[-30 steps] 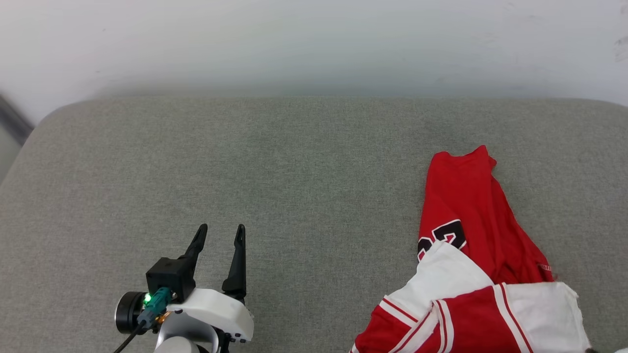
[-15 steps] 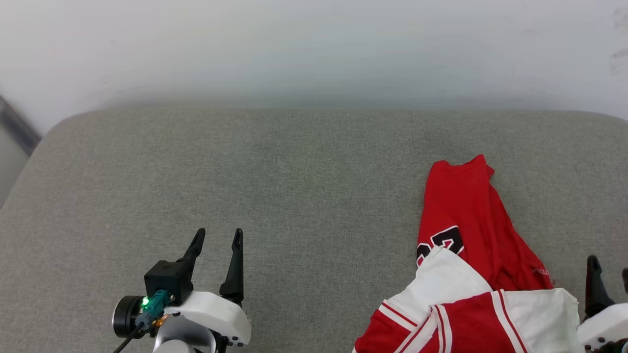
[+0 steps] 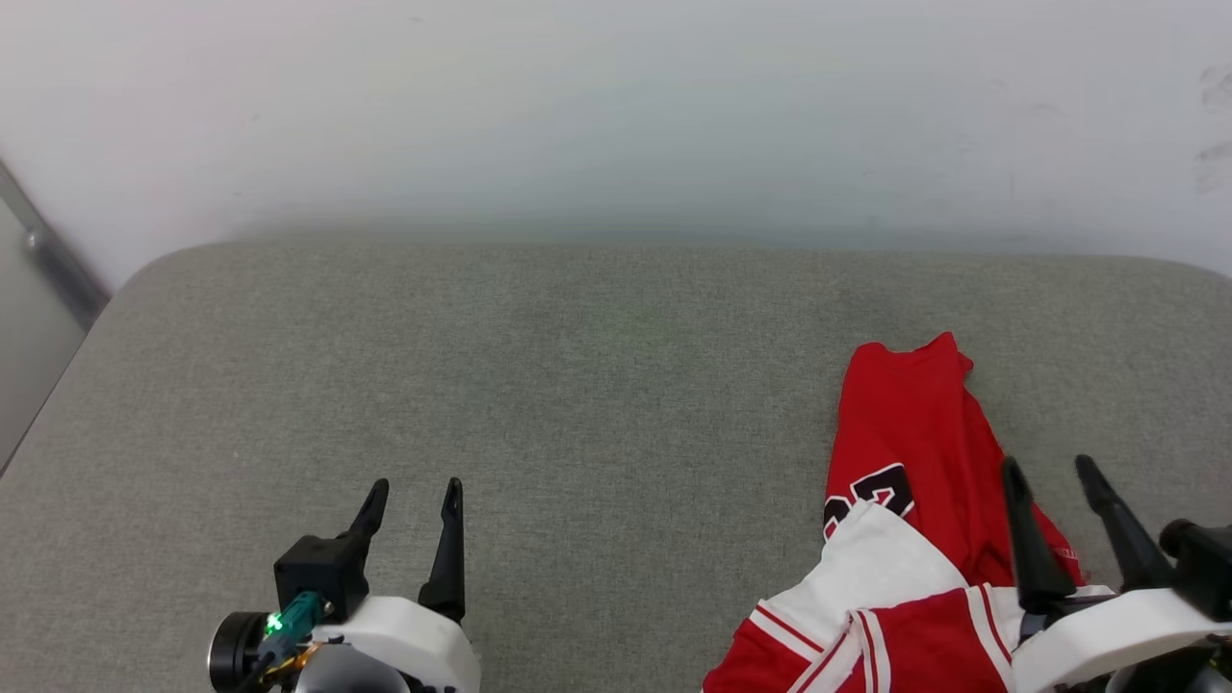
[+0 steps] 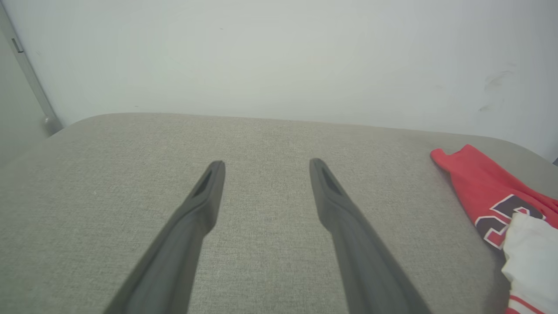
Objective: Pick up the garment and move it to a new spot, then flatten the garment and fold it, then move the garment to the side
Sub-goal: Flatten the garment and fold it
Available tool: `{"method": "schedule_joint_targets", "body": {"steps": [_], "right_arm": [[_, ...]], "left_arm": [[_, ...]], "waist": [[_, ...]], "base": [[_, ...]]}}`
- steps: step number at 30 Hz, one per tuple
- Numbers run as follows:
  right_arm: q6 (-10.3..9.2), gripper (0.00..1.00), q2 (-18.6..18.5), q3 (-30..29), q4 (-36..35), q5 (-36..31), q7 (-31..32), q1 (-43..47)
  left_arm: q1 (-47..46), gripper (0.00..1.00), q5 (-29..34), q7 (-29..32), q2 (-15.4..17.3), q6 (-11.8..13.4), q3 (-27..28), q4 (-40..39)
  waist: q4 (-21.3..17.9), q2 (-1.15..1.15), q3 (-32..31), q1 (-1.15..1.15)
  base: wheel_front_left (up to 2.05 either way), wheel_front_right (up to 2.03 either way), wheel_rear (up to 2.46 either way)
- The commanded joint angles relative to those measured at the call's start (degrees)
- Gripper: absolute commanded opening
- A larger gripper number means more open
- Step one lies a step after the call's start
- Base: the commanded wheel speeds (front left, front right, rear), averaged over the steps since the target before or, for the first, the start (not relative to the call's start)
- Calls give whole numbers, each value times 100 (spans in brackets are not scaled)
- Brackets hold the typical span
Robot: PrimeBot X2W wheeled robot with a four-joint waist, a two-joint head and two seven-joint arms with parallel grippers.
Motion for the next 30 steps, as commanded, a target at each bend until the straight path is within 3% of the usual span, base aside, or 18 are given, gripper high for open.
{"method": "schedule_joint_targets", "body": {"steps": [1,9,18,30], "right_arm": [[-2,100,29,39,-76,-26,38,73],[-2,100,160,281,-657,-67,221,290],[-2,100,231,208,-1017,-107,389,349],[-2,100,276,305,-1089,-180,262,-49]], "left_arm": [[98,100,-24,13,31,33,15,-24],[-162,100,181,453,66,51,-299,-355],[-1375,100,87,1933,-378,-724,-1247,-552],[-2239,100,-99,4142,-633,-1731,-2544,287]], "waist": [[-11,0,-11,0],[-70,0,-2,0],[-228,0,230,0],[-716,0,1025,0]], "base": [[0,0,0],[0,0,0],[0,0,0],[0,0,0]]}}
